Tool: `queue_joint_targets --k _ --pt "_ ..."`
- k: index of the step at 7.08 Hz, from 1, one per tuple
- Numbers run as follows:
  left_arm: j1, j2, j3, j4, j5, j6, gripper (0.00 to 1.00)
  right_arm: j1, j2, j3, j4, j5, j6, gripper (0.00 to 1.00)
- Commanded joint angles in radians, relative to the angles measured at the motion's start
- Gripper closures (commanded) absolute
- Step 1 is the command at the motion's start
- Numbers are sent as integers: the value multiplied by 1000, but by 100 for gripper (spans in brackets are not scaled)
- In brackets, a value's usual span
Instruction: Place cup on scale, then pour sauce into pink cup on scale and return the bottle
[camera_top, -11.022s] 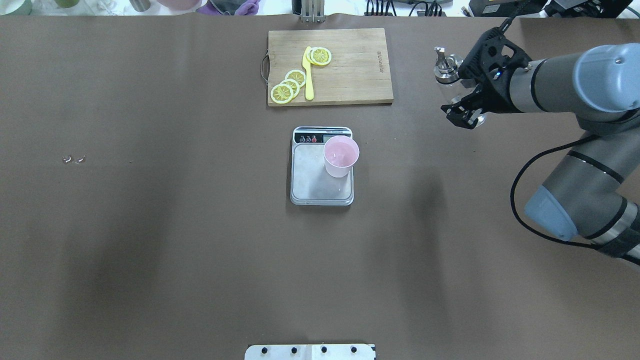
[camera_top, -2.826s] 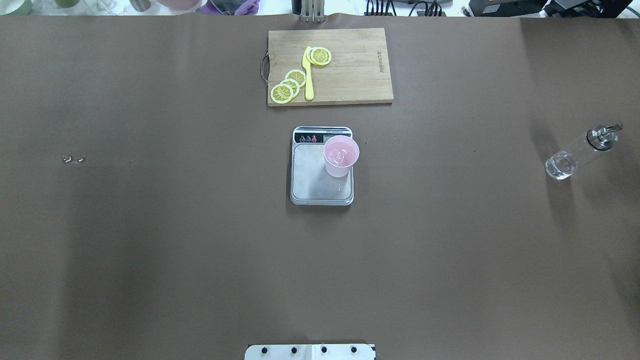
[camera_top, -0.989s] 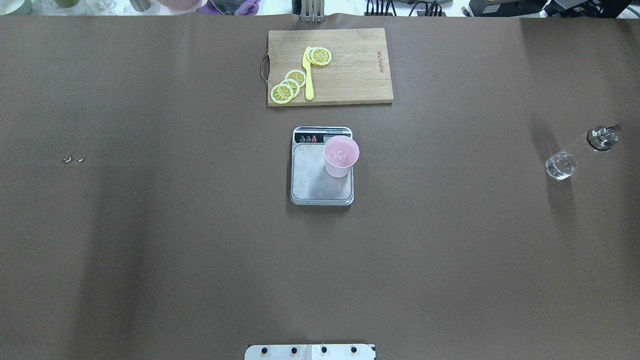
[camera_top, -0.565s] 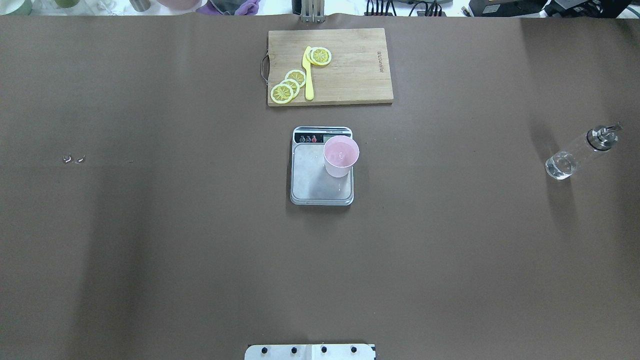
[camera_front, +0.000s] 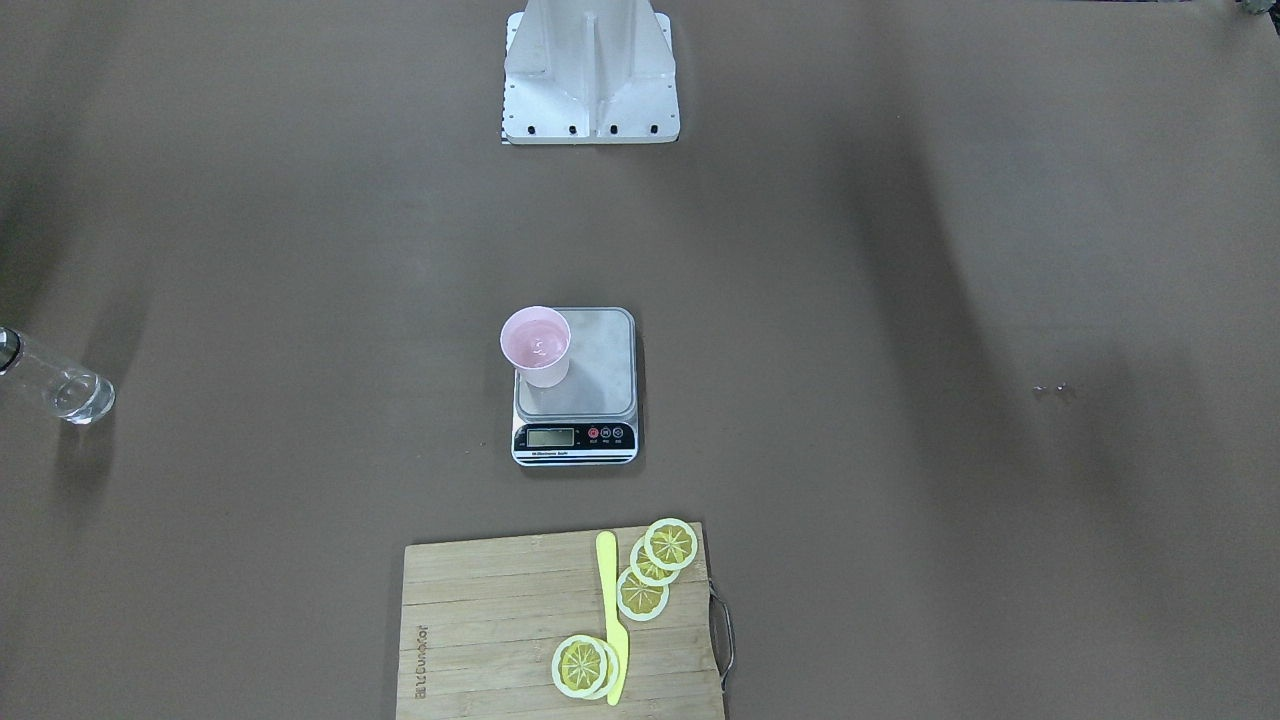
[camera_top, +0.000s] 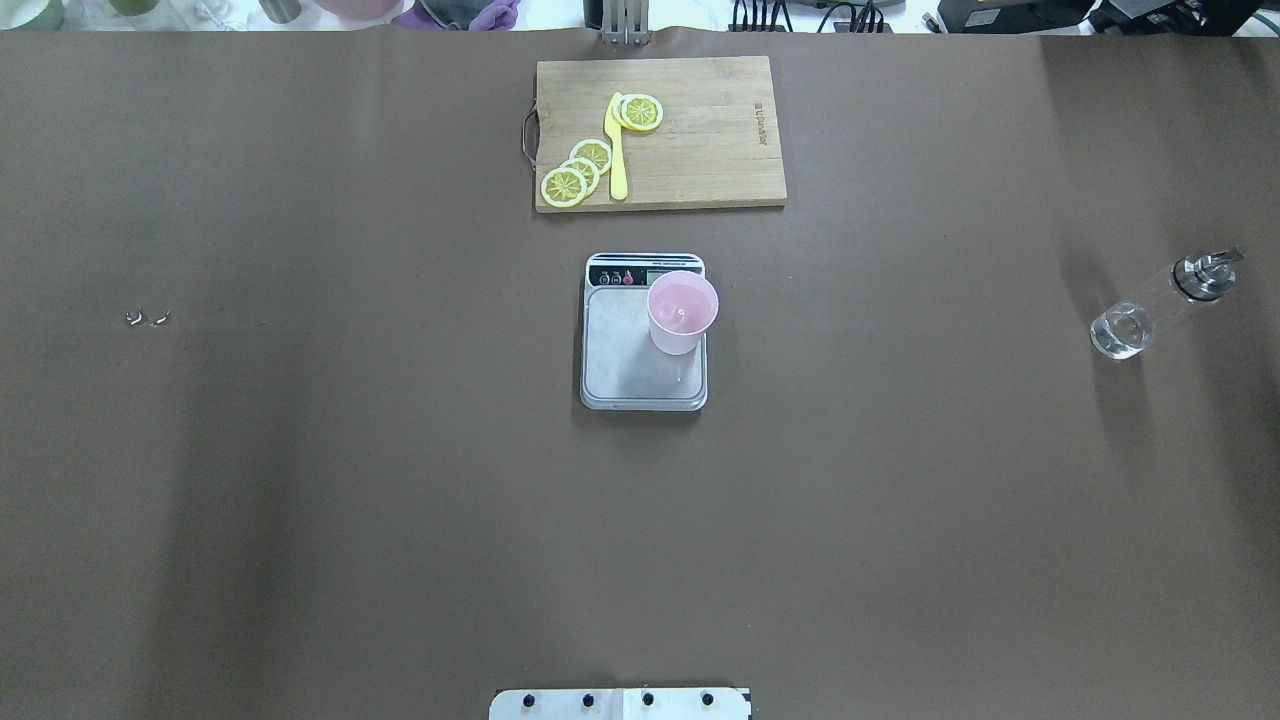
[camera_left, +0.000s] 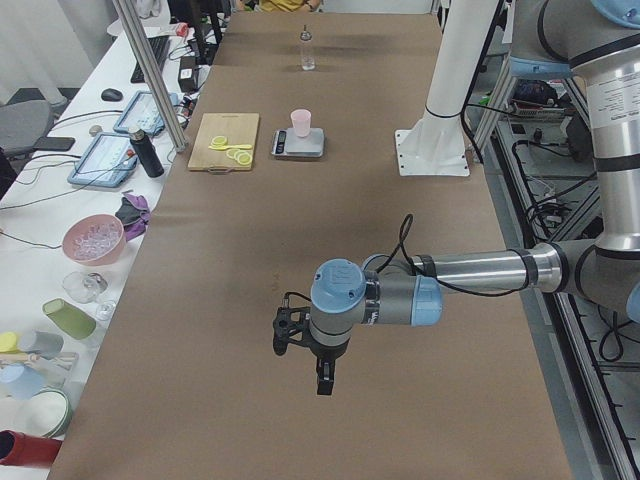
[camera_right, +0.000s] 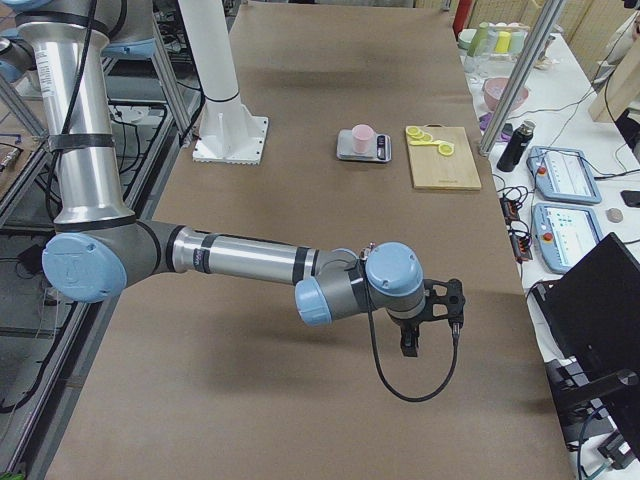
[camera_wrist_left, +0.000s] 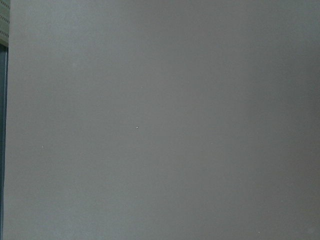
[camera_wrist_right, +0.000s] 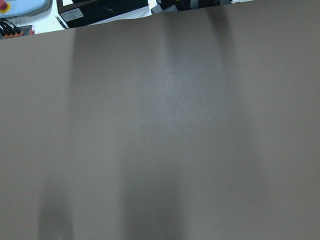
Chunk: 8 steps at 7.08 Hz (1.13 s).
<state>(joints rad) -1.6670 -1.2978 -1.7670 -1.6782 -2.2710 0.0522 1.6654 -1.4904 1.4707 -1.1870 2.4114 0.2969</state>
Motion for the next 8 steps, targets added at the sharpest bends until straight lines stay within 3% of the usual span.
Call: queue_joint_targets --k 1,4,6,8 --pt "1 -2 6 2 2 5 0 -13 -77 157 -128 -58 -8 0" --pt "1 -2 14 3 2 8 0 -13 -132 171 -138 -81 -24 0" --pt "1 -3 15 3 7 8 0 -13 -145 168 -227 -69 -21 0" --pt "1 -5 14 5 8 8 0 -18 -207 235 -255 -122 60 0"
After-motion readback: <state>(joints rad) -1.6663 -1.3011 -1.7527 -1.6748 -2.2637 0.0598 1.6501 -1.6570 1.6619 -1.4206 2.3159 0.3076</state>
